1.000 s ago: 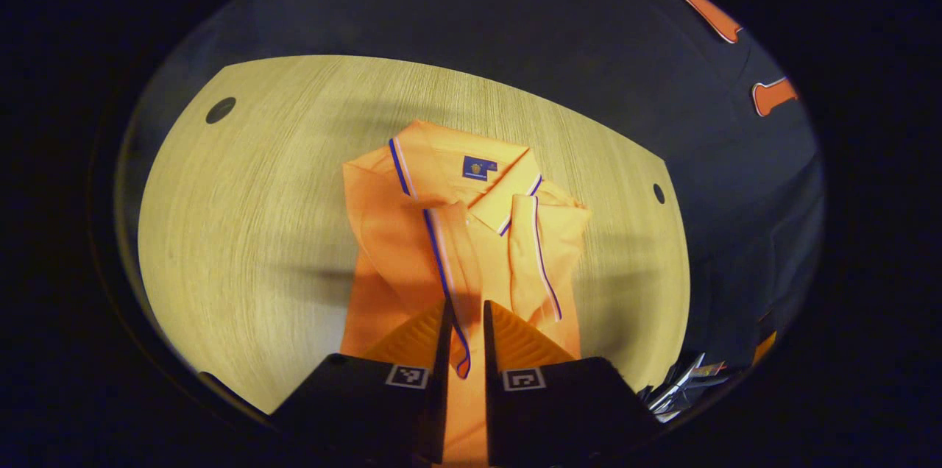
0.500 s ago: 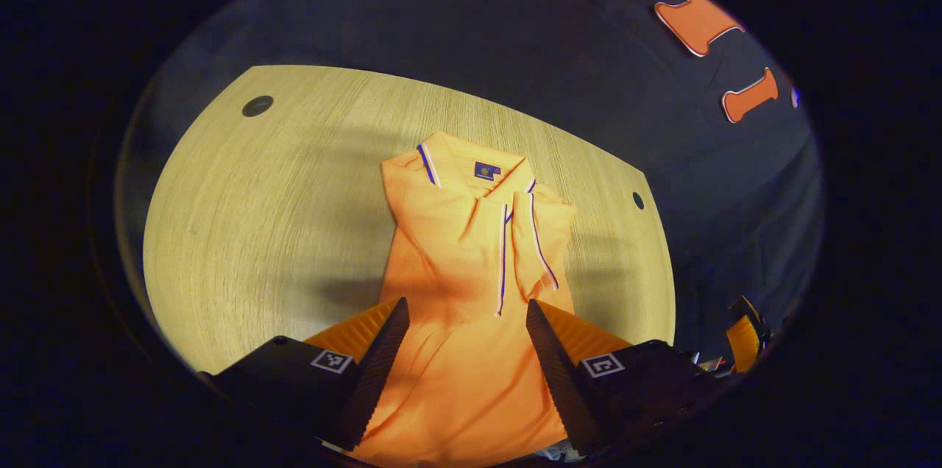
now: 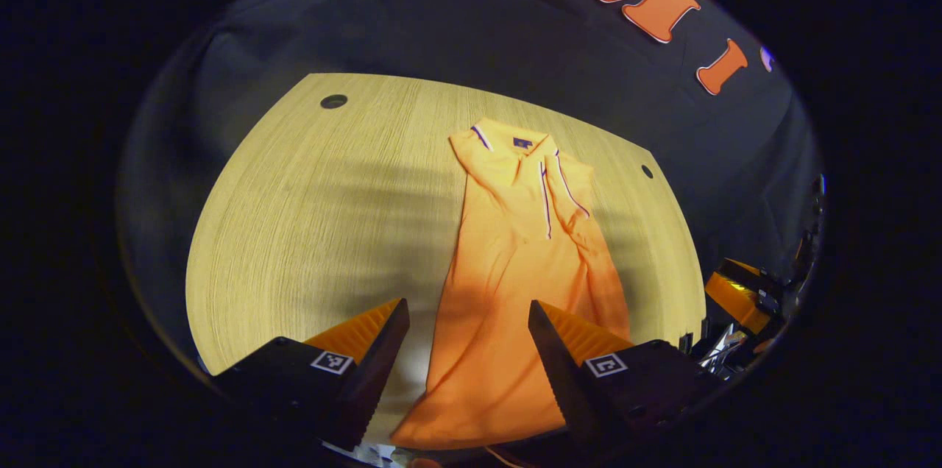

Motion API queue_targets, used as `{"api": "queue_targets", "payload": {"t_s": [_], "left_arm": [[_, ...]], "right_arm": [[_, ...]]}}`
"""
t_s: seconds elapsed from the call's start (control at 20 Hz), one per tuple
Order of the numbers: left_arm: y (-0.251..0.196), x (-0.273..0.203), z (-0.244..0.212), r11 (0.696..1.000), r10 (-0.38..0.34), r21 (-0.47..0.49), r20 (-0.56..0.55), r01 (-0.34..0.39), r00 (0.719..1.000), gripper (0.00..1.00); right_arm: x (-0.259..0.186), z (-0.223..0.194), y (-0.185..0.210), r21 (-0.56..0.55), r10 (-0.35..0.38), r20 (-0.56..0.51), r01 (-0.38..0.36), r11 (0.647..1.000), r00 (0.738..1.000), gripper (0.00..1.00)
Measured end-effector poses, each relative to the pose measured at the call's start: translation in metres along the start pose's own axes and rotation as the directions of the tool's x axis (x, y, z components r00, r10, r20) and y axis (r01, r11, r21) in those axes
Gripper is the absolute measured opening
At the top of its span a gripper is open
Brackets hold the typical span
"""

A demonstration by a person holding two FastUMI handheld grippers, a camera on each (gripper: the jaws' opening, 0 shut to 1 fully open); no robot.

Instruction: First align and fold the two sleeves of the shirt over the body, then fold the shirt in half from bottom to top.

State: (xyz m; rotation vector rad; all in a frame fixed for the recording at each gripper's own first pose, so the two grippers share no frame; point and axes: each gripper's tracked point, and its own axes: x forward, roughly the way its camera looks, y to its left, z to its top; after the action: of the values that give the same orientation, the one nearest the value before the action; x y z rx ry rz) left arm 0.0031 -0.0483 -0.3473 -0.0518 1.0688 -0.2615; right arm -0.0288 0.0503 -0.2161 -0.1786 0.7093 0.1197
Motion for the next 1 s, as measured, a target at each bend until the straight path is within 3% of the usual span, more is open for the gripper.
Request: {"api": "queue_targets", "payload": {"t_s": [0.15,0.4,0.55,0.8,1.0], "left_arm": [[0.014,-0.019,-0.051,0.999,0.032,0.039,-0.058,-0.03,0.998,0.98],[0.02,-0.037,-0.124,0.996,0.056,0.081,-0.145,-0.045,0.988,0.98],[0.024,-0.033,-0.165,0.989,0.087,0.133,-0.209,-0.06,0.974,0.98],[0.013,-0.025,-0.218,0.997,0.059,0.074,-0.302,-0.038,0.951,0.98],[0.016,-0.013,-0.23,0.993,0.102,0.091,-0.321,-0.077,0.941,0.98]], "right_arm": [[-0.002,-0.055,0.011,-0.001,0.001,-0.118,-0.001,1.0,0.993,0.99],[-0.012,-0.131,0.032,-0.001,0.015,-0.3,-0.016,1.0,0.954,0.99],[-0.014,-0.162,0.043,-0.025,0.009,-0.376,-0.02,0.999,0.927,0.99],[-0.021,-0.213,0.055,-0.006,0.01,-0.497,-0.016,1.0,0.868,0.99],[-0.016,-0.228,0.056,0.014,0.002,-0.531,0.006,1.0,0.847,0.99]]}}
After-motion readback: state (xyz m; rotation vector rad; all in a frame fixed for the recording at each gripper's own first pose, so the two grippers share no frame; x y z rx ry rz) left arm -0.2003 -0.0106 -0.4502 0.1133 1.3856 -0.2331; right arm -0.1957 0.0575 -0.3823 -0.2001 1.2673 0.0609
